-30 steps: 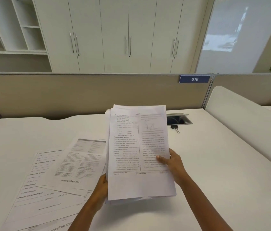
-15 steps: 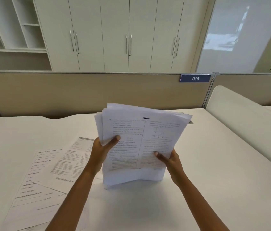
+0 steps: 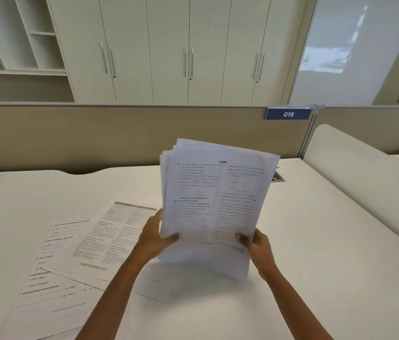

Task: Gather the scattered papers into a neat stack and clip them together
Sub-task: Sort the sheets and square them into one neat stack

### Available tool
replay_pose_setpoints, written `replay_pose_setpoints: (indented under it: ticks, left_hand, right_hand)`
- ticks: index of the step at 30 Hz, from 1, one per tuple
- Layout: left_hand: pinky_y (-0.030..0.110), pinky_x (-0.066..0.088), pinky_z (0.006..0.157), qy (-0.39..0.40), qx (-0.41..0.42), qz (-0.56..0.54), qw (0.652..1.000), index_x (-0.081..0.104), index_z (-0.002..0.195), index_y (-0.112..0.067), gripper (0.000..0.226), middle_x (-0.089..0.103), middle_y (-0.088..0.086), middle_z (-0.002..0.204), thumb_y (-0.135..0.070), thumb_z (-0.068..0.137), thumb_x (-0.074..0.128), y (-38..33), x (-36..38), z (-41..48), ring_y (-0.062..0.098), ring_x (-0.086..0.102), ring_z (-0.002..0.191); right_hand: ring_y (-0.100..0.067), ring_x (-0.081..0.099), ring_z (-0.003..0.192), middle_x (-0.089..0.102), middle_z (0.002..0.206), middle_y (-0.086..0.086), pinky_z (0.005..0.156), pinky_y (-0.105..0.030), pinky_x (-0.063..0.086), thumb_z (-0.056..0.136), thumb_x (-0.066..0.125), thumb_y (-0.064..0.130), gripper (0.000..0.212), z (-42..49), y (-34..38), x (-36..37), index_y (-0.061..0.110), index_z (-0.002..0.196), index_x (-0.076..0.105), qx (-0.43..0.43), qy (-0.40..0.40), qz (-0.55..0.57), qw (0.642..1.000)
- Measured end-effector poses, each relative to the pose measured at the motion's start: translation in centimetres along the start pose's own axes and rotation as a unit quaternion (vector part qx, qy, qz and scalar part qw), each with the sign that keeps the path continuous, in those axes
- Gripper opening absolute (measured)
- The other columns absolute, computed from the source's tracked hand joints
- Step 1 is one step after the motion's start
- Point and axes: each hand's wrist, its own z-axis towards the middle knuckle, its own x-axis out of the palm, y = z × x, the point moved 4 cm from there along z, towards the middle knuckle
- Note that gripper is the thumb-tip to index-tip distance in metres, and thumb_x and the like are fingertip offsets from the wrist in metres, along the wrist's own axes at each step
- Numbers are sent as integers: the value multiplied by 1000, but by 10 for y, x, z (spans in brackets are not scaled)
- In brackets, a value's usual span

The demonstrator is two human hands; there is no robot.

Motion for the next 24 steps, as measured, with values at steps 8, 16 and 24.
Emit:
replay_pose_setpoints:
  ticks: [8,16,24]
  left_hand:
    - [64,2,109,152,-203,355,900,-24,141,-13,120,-21,27,150,-69,71,55,80,24,-17,42,-15,140]
    - [61,17,109,144,-236,395,876,-16,144,-11,106,-11,30,151,-56,78,54,64,30,-16,44,-3,141]
    - [39,48,90,-81,-137,355,921,30,139,-7,52,57,21,116,-2,89,37,54,4,-20,33,59,106]
  right_hand:
    - [-32,62,88,67,104,-18,81,-39,52,86,57,3,20,13,-14,-37,2,106,62,23,-136,1,990]
    - [-37,64,93,67,108,-17,90,-49,51,86,56,5,24,13,-38,-45,2,109,62,96,-151,-30,983]
    - [-35,65,87,67,100,-14,85,-46,53,86,58,6,22,7,-46,-48,4,107,62,128,-108,-57,984]
